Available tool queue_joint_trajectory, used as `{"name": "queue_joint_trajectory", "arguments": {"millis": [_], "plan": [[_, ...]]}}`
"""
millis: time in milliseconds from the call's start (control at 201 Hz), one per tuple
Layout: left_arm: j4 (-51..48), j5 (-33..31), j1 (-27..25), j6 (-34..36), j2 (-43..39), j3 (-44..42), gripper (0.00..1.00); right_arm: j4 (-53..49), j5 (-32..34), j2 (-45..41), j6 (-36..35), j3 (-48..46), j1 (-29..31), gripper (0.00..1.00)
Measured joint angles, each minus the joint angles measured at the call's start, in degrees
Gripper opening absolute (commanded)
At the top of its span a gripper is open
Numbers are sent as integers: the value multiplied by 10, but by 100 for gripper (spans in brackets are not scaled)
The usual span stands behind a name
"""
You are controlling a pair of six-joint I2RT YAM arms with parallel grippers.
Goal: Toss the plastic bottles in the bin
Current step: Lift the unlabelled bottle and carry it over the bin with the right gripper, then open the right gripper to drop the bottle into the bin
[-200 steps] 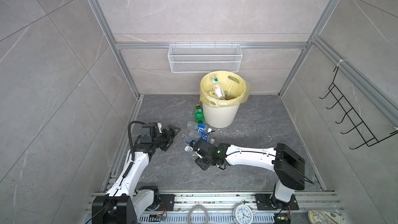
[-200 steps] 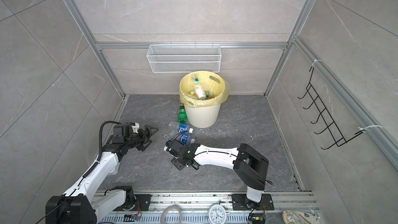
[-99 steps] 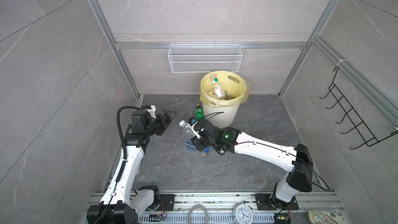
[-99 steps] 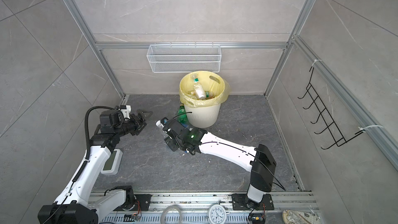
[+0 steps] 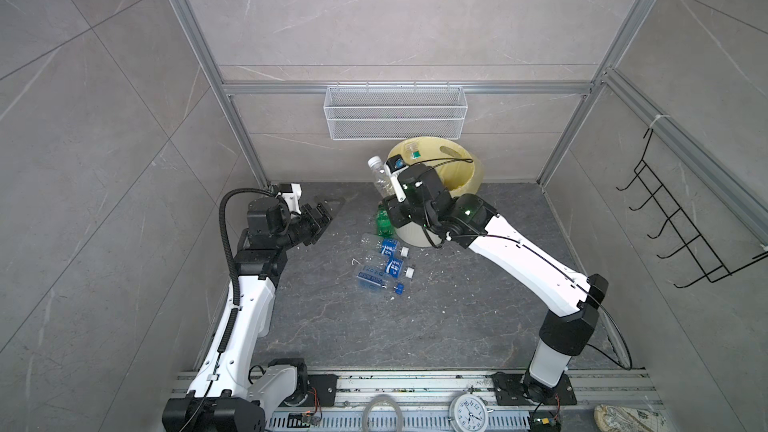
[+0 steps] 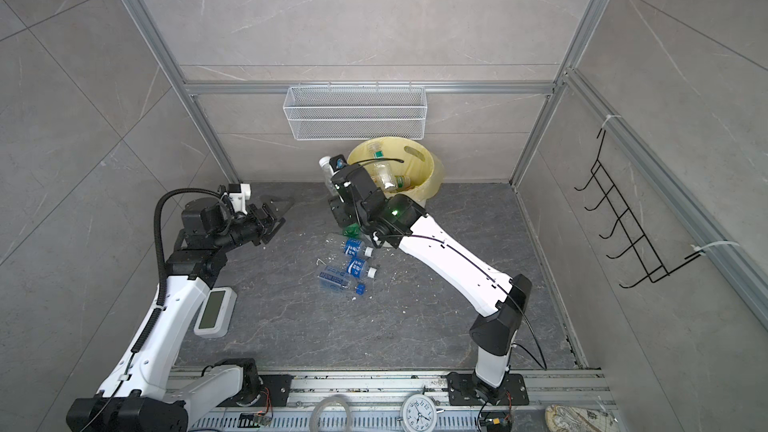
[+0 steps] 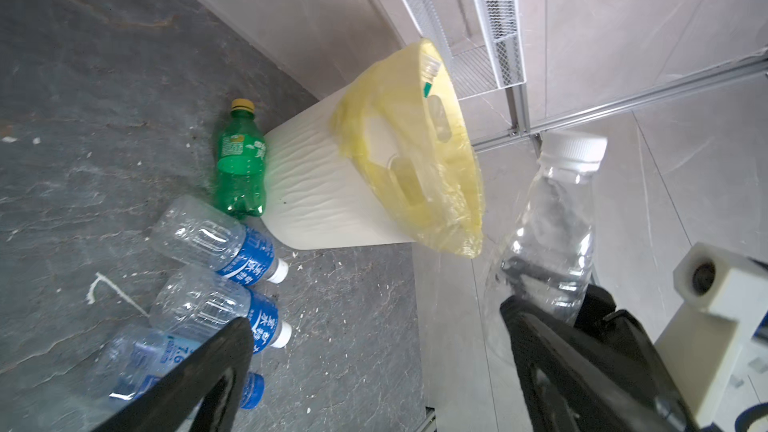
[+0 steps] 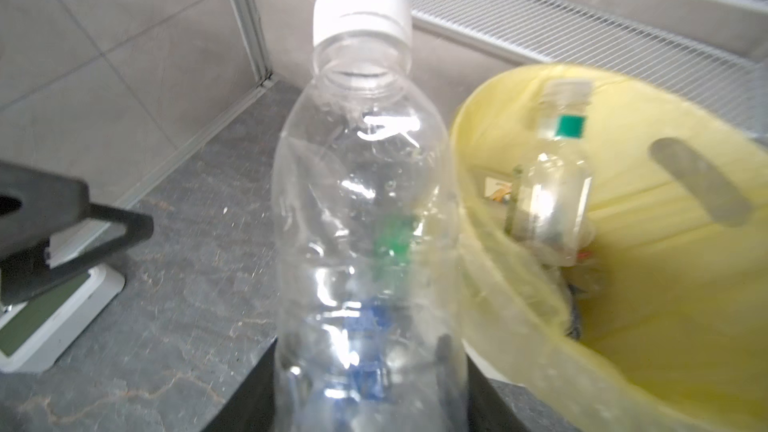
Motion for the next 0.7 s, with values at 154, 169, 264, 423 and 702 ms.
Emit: {"name": "queue_joint_trajectory", "arguments": {"millis": [154, 169, 264, 423, 702], "plan": [[7, -7, -70, 14, 35, 77, 100, -24, 37, 0, -5, 101, -14, 55], [8, -8, -76, 17, 38, 84, 100, -25, 40, 0, -7, 110, -15, 55], [12, -11, -113, 30, 62, 129, 100, -27, 56, -2, -16, 153, -22, 55], [16, -21, -151, 50, 89, 172, 100, -28, 68, -5, -19, 174, -54, 55], [13, -42, -156, 55, 97, 147, 100, -92, 11, 132, 59, 279, -204, 79]]}}
